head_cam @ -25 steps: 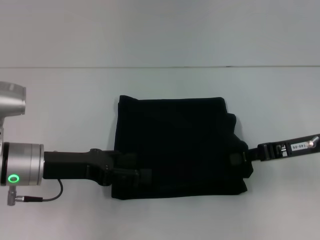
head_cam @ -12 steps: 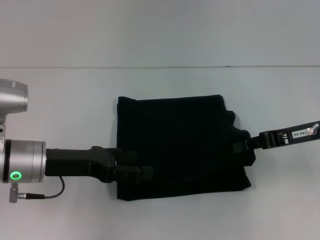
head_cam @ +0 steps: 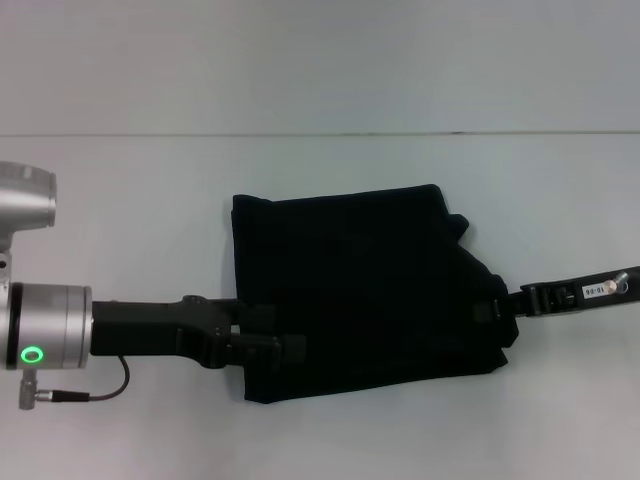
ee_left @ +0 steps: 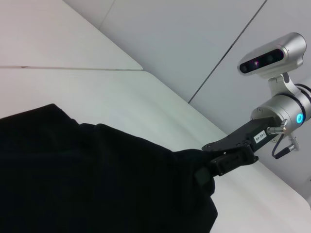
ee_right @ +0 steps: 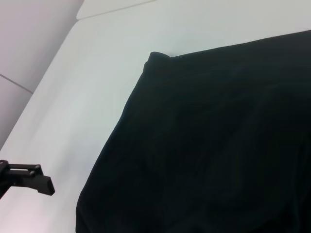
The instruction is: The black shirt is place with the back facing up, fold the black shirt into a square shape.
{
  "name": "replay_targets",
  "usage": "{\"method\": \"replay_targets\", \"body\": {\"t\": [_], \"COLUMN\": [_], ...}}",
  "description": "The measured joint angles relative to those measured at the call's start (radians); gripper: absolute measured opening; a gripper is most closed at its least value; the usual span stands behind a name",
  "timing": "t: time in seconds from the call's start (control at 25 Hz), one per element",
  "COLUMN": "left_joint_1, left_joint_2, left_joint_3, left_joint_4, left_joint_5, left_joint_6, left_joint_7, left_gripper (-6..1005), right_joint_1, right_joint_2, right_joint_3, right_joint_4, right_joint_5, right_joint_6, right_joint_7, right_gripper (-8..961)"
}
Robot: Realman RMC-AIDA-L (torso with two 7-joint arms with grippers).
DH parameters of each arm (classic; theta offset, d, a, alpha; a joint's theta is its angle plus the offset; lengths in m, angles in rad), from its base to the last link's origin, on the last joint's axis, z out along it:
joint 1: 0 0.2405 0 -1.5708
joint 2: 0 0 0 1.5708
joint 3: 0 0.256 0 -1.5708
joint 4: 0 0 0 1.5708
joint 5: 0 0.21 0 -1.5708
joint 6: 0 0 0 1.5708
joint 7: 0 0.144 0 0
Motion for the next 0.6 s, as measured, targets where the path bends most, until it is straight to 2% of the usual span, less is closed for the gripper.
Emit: {"method": "replay_targets", "body": {"t": [0.24, 0.4, 0.6], "left_joint_1": [0.003, 0.003, 0.001], "left_joint_2": [-0.003, -0.002, 0.003], "left_joint_3": [0.000, -0.002, -0.021], "left_joint_4": [-0.004, -0.012, -0.014], "left_joint_5": [0.000, 0.000, 0.000], "left_joint_6": [-0.005, -0.007, -0.008], "left_joint_7": [0.002, 0.002, 0.001], "left_gripper": [886, 886, 885], "right_joint_1": [-0.008, -0.008, -0.009], "right_joint_2": [-0.003, -0.019, -0.042], "right_joint_3": [0.036, 0.074, 0.071], "right_joint_4": [-0.010, -0.012, -0.013], "right_joint_5": [0.007, 0.008, -0.001], "right_joint_6": [0.000, -0.006, -0.009], "right_joint_7": [0.000, 0.017, 0.064], "right_gripper": [258, 356, 479]}}
